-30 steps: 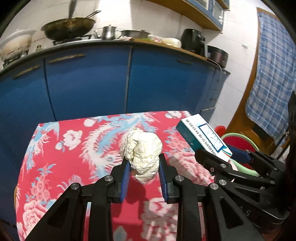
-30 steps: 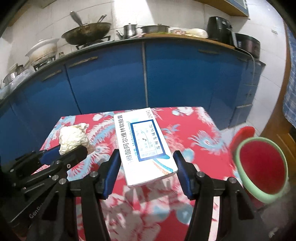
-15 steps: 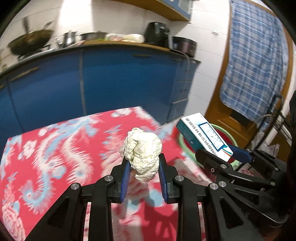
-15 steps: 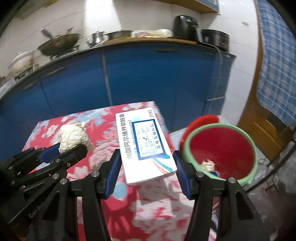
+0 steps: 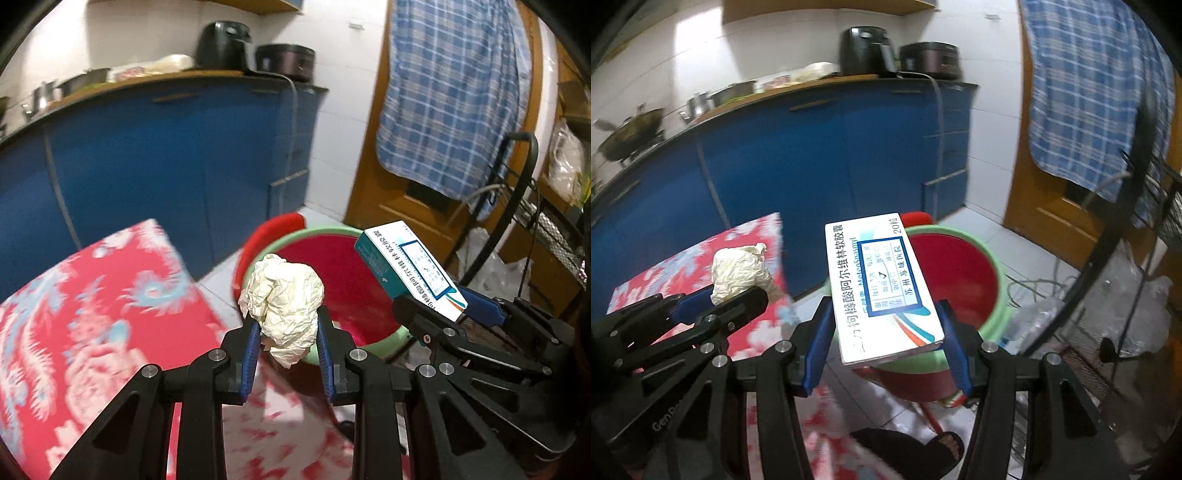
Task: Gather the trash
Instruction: 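Carry paper and medicine box over the red bucket and open both tools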
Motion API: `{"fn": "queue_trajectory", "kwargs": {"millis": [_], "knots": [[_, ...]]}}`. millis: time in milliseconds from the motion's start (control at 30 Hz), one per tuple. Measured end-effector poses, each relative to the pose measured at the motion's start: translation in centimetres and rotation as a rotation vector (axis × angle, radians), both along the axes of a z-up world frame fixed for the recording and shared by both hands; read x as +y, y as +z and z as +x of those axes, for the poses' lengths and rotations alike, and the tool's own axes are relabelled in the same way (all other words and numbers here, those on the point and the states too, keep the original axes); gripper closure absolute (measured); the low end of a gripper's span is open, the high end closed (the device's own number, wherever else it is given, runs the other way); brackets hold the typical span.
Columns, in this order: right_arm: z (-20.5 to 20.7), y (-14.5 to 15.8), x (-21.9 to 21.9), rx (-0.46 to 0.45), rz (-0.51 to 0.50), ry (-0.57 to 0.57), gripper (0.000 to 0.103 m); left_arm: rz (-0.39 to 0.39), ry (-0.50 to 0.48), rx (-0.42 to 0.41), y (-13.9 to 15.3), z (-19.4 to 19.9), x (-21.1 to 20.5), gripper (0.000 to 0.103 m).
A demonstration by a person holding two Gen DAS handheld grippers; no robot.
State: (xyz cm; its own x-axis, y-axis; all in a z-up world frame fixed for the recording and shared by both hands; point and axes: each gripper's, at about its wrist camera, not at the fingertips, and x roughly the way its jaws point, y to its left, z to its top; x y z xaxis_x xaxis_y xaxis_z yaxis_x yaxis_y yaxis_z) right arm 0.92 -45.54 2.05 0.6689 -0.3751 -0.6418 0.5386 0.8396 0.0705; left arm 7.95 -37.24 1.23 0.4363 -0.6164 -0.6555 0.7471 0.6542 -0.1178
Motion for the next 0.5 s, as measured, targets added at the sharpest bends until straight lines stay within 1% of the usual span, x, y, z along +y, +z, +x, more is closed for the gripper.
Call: {"fn": "queue_trajectory", "kwargs": {"millis": [100, 267, 400, 500], "knots": [[-0.4, -0.6, -1.8, 0.011, 0.017, -0.035, 0.044, 0.009, -0.039, 0.004, -0.5, 0.1, -2.4, 0.075], [-0.7, -1.1, -4.3, 0.008, 0.026, -0.075, 0.044, 0.024, -0.071, 0.007, -1.0, 0.7, -5.2, 0.075], [-0.2, -1.9, -6.0, 0.011, 0.041, -0.084, 0.044, 0.035, -0.077, 0.002, -1.7, 1.3, -6.9, 0.075], [0.3, -2.7, -7.0, 0.019, 0.056, -0.092, 0.044, 0.043, -0.083, 0.015, -2.6, 2.0, -7.7, 0.075]]}}
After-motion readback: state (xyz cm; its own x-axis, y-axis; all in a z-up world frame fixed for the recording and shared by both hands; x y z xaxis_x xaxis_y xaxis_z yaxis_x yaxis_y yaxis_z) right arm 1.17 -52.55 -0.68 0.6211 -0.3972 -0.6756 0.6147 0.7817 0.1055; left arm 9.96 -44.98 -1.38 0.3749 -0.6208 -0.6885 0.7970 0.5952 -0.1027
